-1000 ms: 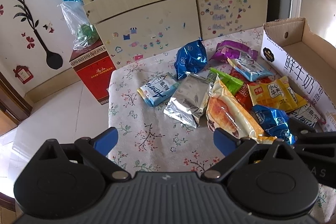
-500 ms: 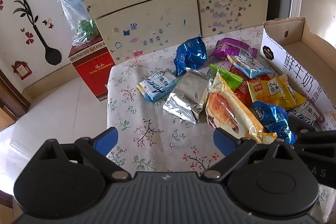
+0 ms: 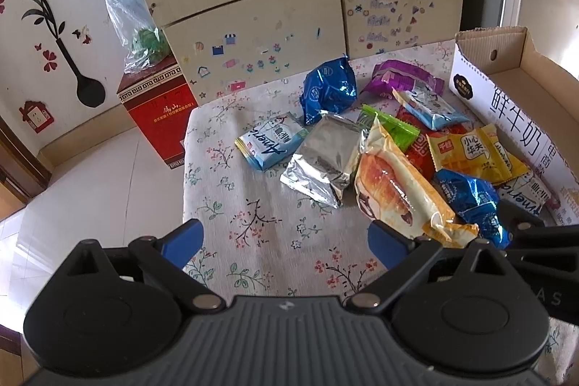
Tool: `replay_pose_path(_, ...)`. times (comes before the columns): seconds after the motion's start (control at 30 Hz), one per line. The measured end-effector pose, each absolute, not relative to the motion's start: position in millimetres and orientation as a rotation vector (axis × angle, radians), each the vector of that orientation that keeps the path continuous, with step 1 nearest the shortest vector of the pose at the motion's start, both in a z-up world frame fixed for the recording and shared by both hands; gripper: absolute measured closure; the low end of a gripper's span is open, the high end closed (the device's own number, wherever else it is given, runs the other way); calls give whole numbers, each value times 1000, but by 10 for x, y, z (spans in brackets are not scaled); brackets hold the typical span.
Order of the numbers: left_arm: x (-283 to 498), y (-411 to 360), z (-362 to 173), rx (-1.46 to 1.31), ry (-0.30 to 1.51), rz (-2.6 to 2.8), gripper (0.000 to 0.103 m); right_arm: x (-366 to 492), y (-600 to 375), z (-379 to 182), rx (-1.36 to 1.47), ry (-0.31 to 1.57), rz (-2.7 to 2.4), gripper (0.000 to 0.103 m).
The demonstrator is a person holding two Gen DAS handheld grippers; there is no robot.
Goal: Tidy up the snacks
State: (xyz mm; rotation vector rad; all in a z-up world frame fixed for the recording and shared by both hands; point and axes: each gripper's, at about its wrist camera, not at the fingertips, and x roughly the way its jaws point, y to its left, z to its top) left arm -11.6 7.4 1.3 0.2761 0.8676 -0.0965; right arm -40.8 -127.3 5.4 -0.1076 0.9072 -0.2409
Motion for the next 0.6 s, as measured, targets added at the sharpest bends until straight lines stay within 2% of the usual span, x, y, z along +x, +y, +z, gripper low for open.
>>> replay_pose_path(0.6, -129, 106, -15, 267, 873, -94, 6, -408, -1270, 34, -113, 914, -237, 0)
